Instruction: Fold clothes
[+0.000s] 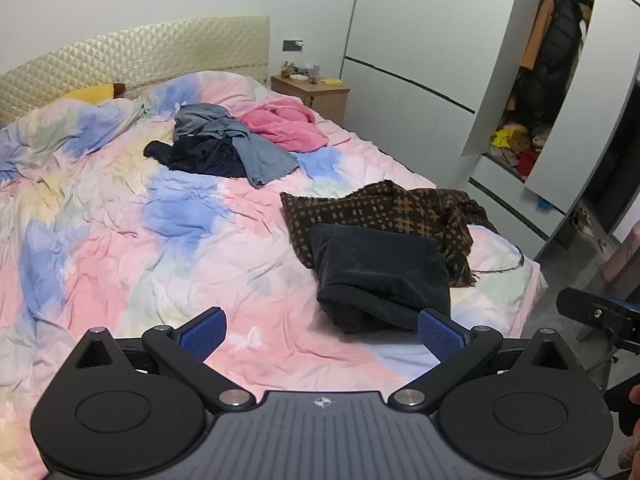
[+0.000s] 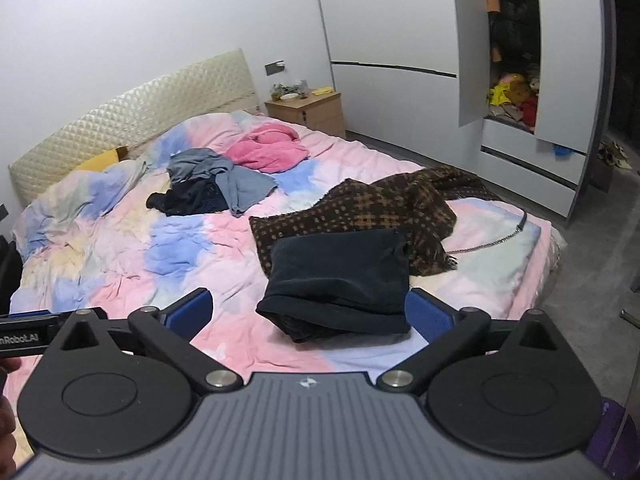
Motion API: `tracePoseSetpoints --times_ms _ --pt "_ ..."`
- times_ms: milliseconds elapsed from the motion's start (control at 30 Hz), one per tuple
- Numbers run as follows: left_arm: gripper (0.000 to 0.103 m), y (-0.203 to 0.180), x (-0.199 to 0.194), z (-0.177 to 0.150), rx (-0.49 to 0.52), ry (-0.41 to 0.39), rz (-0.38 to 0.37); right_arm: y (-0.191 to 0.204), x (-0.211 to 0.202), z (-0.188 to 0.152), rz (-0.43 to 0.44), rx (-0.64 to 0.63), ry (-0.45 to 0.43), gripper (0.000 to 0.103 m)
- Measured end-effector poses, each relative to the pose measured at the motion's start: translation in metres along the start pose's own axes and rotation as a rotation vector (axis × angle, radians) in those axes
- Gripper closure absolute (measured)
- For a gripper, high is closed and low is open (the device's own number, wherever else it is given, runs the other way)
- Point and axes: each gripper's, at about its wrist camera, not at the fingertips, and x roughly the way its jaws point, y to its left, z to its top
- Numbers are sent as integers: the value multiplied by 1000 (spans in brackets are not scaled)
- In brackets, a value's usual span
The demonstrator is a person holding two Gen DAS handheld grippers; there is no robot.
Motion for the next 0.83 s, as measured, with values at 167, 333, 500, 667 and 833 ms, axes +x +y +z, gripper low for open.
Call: tracePoseSetpoints --times_ms 167,333,500,667,833 --pt "0 0 -4 1 25 -7 5 2 1 -7 -11 12 5 0" --pt "0 -2 -5 3 41 -5 6 8 3 -10 -4 5 10 0" --pt "0 1 -7 5 48 -8 1 15 4 -11 0 1 15 0" --pt "0 4 -6 8 57 -8 10 22 5 -10 -12 0 13 0" --pt "0 9 -4 10 56 -6 5 25 6 -9 -16 3 12 0"
